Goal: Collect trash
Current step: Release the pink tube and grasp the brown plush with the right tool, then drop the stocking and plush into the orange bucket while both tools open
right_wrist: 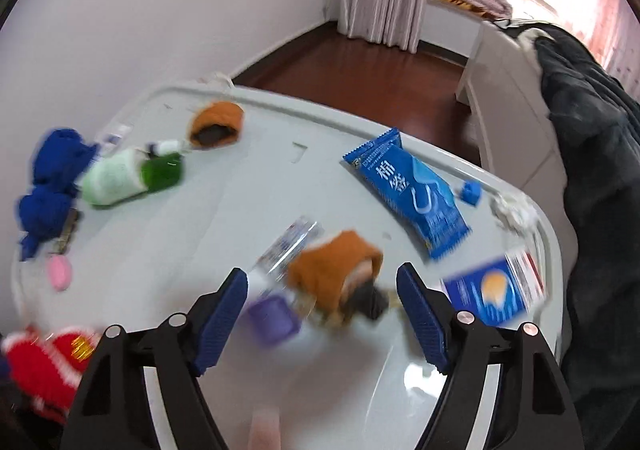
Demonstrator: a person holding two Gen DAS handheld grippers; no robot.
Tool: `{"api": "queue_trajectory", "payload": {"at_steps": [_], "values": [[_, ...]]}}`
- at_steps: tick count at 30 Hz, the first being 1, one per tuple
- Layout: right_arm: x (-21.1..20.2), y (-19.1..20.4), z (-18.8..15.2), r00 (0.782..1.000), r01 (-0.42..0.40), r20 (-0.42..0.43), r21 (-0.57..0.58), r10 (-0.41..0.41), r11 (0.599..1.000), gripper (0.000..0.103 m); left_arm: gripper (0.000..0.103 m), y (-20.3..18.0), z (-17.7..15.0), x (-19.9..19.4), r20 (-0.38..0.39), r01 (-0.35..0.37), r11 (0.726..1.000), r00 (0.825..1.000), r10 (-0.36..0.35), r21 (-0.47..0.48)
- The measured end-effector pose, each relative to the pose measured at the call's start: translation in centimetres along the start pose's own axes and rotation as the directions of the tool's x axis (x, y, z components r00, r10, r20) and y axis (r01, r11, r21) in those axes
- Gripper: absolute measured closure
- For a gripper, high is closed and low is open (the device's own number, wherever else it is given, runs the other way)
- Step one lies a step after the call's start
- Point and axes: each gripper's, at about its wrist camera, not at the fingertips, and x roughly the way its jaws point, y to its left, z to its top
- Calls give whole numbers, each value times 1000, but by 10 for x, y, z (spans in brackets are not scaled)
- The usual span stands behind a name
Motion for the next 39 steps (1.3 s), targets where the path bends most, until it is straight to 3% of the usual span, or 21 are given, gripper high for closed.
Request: {"api": "queue_trajectory", "payload": {"at_steps": [1, 3, 4, 5, 7, 10, 15, 23, 26, 29, 33, 36, 38, 39], "values": [[9, -1, 3, 1000, -7, -23, -5, 7, 1000, 41, 91, 1, 0, 2, -4, 1, 1000, 1000, -1, -3], [16, -4, 7, 998, -50, -32, 10, 50, 999, 46, 91, 1, 0, 2, -5, 5, 1000, 1000, -5, -5], [16, -6, 9, 997, -60, -39, 23, 60, 998, 66, 91, 1, 0, 2, -4, 6, 1000, 1000, -6, -1], [14, -8, 10, 997, -59, -46, 25, 60, 998, 77, 91, 1, 0, 2, -2, 7, 1000, 1000, -7, 1], [10, -9, 7, 995, -85, -56, 44, 88, 995, 82, 91, 1, 0, 1, -3, 20, 1000, 1000, -20, -7], [3, -13, -7, 990, -120, -60, 111, 128, 987, 83, 91, 1, 0, 1, -3, 27, 1000, 1000, -27, -11], [-34, -19, -29, 986, -165, 14, 178, 165, 970, 83, 91, 1, 0, -1, 3, 29, 999, 1000, -29, -15], [-110, -9, -45, 971, -226, 113, 179, 209, 957, 83, 91, -13, 0, -25, 26, 39, 999, 999, -40, 28], [-141, 13, -73, 960, -270, 122, 146, 253, 952, 83, 91, -24, -7, -42, 15, 68, 997, 997, -69, 46], [-157, 43, -120, 945, -324, 89, 138, 314, 936, 83, 91, -33, -27, -59, -36, 84, 995, 996, -82, 58], [-149, 76, -190, 933, -356, -3, 167, 361, 920, 83, 91, -41, -69, -64, -151, 92, 995, 985, -84, 49], [-127, 96, -238, 921, -353, -96, 201, 377, 914, 82, 91, -49, -106, -51, -251, 81, 996, 966, -67, 47], [-115, 107, -259, 925, -317, -152, 190, 347, 929, 80, 91, -49, -125, -42, -296, 80, 996, 953, -68, 29], [-110, 112, -265, 926, -298, -183, 183, 330, 937, 72, 90, -49, -130, -39, -310, 70, 997, 949, -58, 26]]}}
